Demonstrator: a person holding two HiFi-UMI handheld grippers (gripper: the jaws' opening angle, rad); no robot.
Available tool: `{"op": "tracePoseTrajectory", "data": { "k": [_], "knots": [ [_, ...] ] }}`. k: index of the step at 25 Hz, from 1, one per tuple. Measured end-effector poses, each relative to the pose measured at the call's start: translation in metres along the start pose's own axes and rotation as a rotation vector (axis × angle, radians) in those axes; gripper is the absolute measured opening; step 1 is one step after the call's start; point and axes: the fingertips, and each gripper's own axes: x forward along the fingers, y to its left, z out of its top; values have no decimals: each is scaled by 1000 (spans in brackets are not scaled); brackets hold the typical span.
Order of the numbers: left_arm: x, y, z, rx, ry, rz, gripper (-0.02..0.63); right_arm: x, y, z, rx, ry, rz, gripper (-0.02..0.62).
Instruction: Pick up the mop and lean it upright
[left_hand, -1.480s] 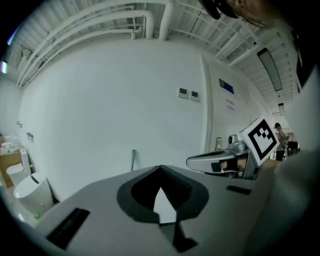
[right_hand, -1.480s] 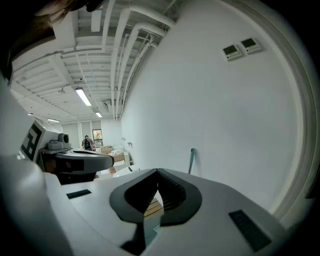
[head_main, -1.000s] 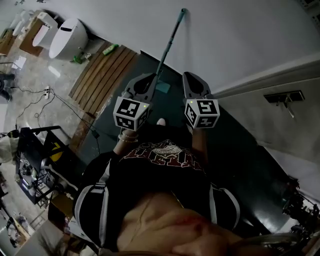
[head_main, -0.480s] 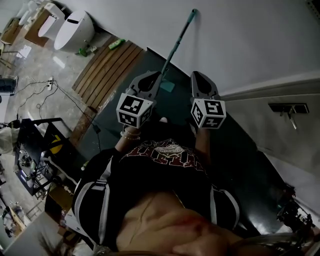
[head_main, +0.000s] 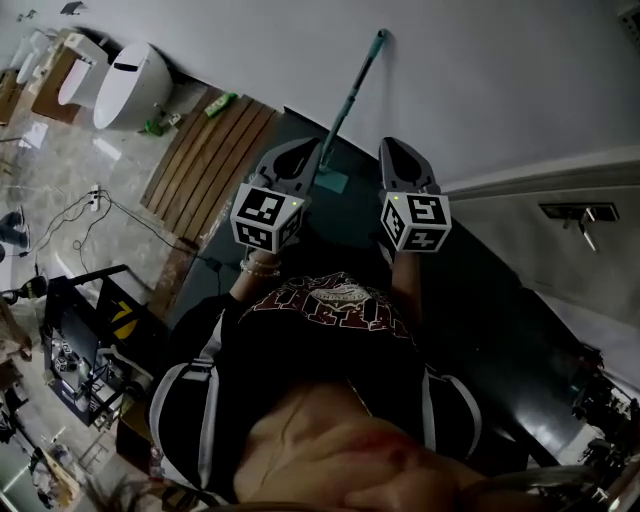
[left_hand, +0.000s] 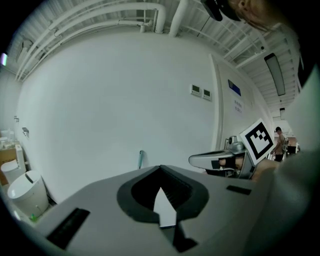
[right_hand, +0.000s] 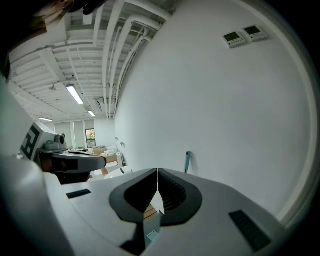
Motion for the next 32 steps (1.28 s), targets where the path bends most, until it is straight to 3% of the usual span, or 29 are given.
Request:
{"op": "tracePoseTrajectory", "data": {
  "k": [16, 26, 32],
  "knots": [
    [23, 79, 6, 37, 51, -143, 46, 74, 1, 13, 39, -5, -169, 20],
    [61, 105, 17, 19, 50, -130, 46, 110, -19, 22, 39, 9, -158, 20],
    [107, 104, 31, 18, 52, -136, 46, 134, -54, 33, 46, 17, -148, 20]
  ]
}}
